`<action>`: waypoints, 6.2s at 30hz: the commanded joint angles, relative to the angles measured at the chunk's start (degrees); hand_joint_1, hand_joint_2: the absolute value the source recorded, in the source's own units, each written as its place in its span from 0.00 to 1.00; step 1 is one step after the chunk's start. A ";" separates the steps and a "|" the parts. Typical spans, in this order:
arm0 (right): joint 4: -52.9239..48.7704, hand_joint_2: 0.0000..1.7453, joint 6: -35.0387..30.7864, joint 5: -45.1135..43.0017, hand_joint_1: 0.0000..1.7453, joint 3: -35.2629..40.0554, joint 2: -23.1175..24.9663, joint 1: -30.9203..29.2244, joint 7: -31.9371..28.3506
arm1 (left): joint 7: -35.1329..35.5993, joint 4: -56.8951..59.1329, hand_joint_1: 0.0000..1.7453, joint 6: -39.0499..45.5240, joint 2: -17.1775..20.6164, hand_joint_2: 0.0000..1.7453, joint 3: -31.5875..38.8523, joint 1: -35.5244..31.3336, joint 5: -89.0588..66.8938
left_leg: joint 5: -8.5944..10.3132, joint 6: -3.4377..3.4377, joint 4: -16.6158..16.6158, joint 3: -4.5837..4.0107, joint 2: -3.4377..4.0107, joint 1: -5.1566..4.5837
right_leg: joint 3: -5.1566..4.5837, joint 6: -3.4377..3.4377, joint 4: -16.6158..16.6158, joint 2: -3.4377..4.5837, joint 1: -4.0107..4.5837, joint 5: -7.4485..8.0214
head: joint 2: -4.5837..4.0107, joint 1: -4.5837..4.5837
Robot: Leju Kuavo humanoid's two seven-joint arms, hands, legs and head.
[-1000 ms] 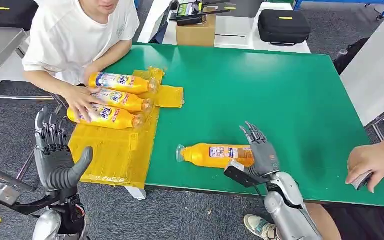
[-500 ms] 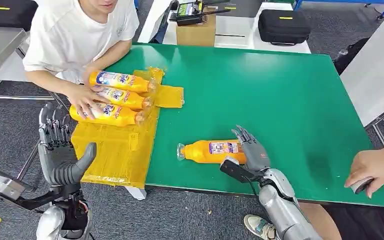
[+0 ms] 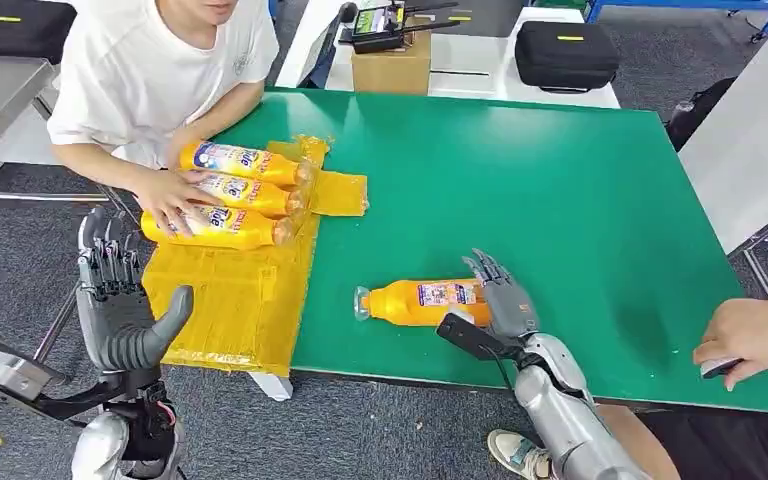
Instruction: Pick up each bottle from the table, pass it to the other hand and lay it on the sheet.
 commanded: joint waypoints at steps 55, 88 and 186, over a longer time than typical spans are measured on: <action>-31.02 1.00 8.06 -29.35 0.88 0.86 7.86 12.17 -10.59 | 6.04 10.32 0.00 -3.24 2.77 1.00 -11.23 7.21 -13.26 | 0.05 -0.02 -0.04 -0.17 -0.08 0.05 | -0.16 -0.19 0.01 -0.12 0.07 0.01 | 0.00 -0.02; -17.39 1.00 10.11 -23.03 1.00 25.42 12.87 9.53 -16.82 | 6.81 17.81 0.00 0.00 -0.26 1.00 -19.33 0.03 -4.30 | 0.07 -0.05 -0.08 -0.42 0.01 0.06 | -0.42 -0.22 -0.06 -0.07 0.06 0.07 | 0.00 -0.02; -11.97 0.00 5.14 -21.80 0.00 27.56 12.24 8.64 -17.50 | 4.55 64.98 0.00 -14.03 17.29 1.00 -14.12 -37.16 -48.30 | 0.35 -0.34 -0.07 -0.07 -0.16 0.12 | -0.09 -0.30 0.12 -0.12 0.10 0.18 | -0.02 0.00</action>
